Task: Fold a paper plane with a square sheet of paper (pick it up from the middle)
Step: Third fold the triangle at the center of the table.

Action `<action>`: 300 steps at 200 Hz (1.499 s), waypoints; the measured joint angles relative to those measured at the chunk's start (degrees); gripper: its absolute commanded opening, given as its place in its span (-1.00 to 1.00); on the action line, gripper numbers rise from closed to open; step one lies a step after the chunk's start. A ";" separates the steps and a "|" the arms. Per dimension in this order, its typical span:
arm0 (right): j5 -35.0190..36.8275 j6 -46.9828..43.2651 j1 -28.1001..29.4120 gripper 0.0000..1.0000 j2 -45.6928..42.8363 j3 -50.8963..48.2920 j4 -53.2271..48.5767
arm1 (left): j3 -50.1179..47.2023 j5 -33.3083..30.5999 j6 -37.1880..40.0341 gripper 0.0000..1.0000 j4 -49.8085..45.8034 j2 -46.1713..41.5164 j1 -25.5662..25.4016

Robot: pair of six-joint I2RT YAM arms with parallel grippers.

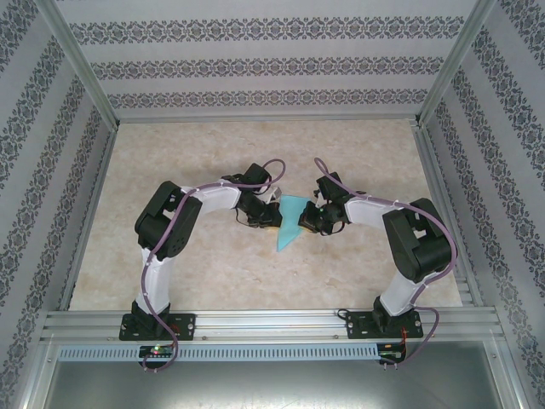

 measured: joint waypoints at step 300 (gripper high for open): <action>-0.50 1.29 3.34 -0.85 -1.11 2.51 -2.71 | 2.62 -0.55 5.01 -0.86 -2.62 1.38 -0.33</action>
